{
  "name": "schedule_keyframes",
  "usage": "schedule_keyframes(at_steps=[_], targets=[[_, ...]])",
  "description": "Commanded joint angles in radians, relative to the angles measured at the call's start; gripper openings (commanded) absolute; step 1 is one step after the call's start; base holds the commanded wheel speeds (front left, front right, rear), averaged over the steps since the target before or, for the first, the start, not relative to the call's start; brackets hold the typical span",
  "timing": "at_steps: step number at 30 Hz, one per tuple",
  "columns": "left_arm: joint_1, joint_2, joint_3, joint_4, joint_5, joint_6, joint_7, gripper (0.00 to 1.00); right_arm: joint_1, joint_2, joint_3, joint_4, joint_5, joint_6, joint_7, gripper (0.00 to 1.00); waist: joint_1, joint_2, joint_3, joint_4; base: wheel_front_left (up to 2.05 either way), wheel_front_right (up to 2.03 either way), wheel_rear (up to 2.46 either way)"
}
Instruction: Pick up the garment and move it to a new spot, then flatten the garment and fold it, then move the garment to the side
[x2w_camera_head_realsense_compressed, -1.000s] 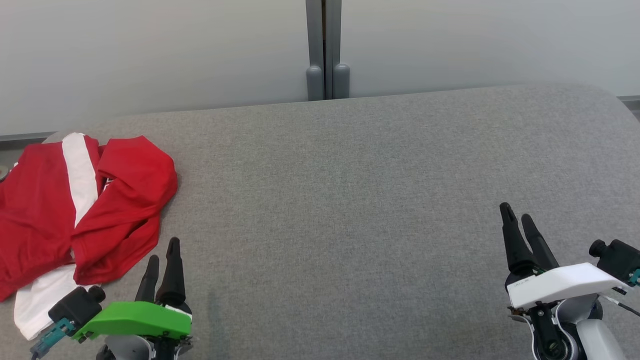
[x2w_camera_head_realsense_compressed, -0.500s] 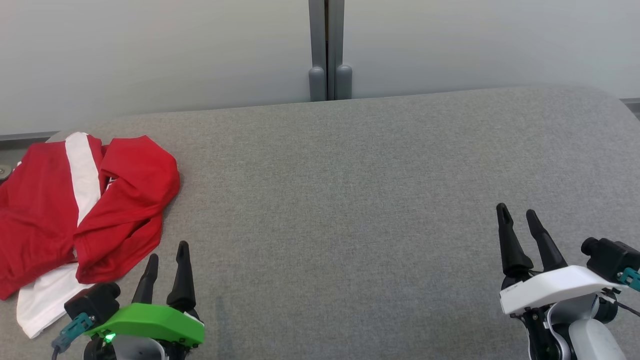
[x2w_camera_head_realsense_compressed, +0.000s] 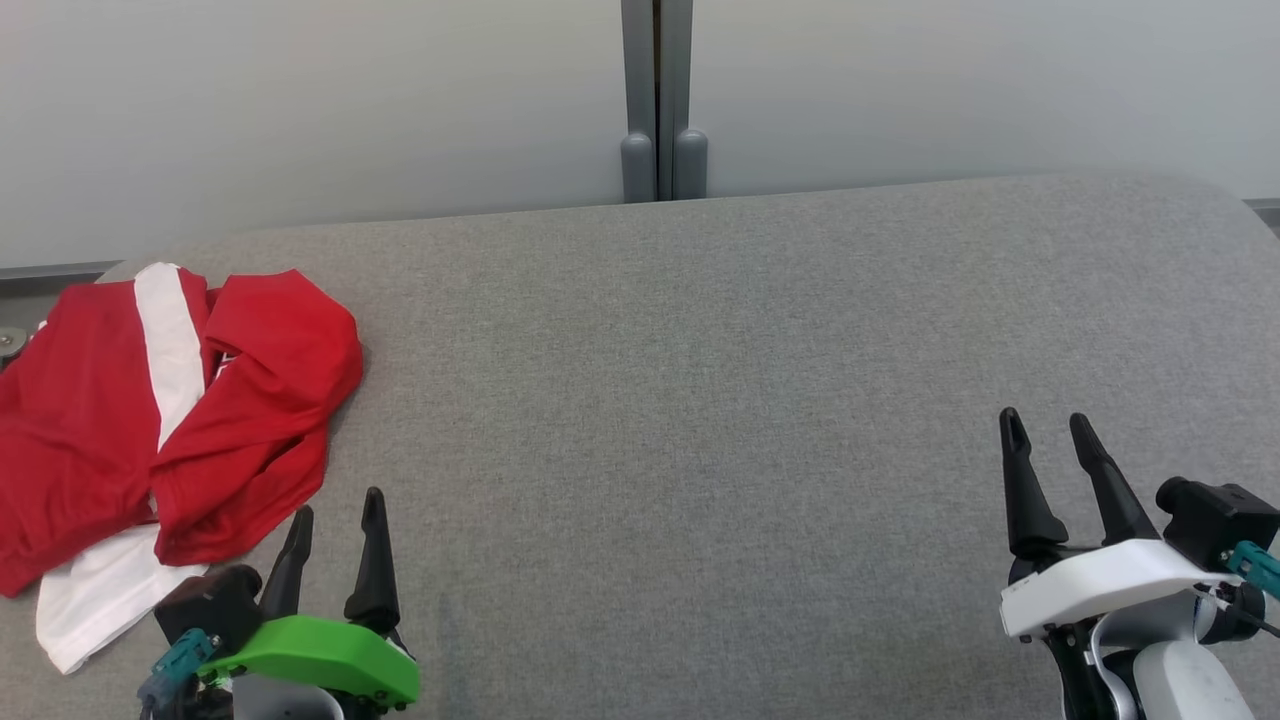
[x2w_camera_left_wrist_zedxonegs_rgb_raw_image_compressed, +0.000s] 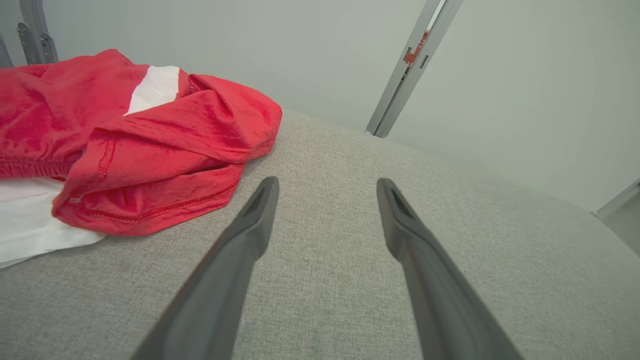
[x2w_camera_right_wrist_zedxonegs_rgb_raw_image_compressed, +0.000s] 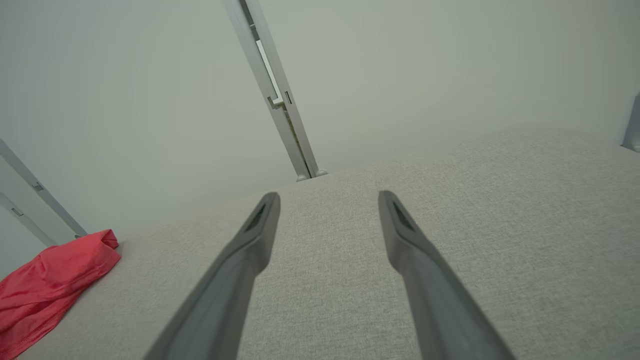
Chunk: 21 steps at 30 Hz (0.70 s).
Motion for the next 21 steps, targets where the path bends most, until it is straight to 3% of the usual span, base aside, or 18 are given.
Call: schedule_keyframes(at_steps=[1,21], targets=[[0.002,0.01,-0.002,-0.007,0.031,0.005,-0.009,1.0,0.004,-0.007,-0.003,-0.012,-0.029,0.0,-0.01,1.0,0.0,-0.0001,0.0,0.001,0.0,0.0,0.0],[0.019,0.017,-0.025,-0.008,0.222,0.028,-0.057,1.0,0.019,-0.014,-0.022,-0.014,-0.236,0.0,-0.058,1.0,0.0,-0.0001,-0.006,0.008,0.0,0.0,0.0]])
